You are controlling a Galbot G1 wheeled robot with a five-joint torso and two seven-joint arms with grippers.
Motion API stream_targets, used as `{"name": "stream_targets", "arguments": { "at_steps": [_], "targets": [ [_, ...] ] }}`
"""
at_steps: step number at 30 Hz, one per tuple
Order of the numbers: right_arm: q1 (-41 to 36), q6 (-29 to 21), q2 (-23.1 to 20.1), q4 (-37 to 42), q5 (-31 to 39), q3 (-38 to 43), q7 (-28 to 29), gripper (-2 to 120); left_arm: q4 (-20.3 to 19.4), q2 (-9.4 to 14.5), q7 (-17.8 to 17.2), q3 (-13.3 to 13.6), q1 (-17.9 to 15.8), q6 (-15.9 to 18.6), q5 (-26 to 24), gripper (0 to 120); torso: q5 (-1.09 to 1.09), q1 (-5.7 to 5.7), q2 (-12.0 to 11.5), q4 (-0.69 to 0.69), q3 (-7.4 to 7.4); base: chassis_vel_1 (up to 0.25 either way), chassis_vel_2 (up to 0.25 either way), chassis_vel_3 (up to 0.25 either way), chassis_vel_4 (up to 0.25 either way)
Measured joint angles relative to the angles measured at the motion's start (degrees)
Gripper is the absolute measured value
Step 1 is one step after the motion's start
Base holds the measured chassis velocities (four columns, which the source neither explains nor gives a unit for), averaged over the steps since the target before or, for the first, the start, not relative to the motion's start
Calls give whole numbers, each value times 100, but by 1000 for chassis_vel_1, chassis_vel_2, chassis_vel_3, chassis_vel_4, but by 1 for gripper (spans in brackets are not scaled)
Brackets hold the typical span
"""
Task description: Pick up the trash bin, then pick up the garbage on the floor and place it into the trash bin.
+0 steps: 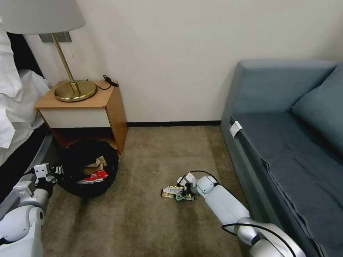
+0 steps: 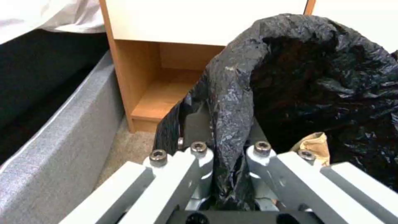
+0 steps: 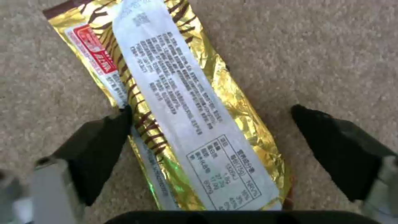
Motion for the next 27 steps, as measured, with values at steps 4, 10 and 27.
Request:
{"name": "stream_targets", "arguments": {
  "at_steps": [4, 10, 27],
  "targets": [
    [14, 50, 25, -67, -21, 56, -31, 86, 20, 18, 1, 14, -34, 3, 2, 3, 0, 0, 0, 0, -1, 0, 0, 0, 0],
    [7, 65, 29, -76, -33, 76, -51, 71, 69, 43, 3, 31, -77, 6, 6, 3, 2, -1, 1, 1, -1, 0, 0, 0, 0],
    [-76, -3, -62, 266, 261, 66, 23, 17, 122, 49, 9, 54, -93, 0, 7, 3, -2, 1, -1, -4, 2, 0, 0, 0, 0]
  ]
}}
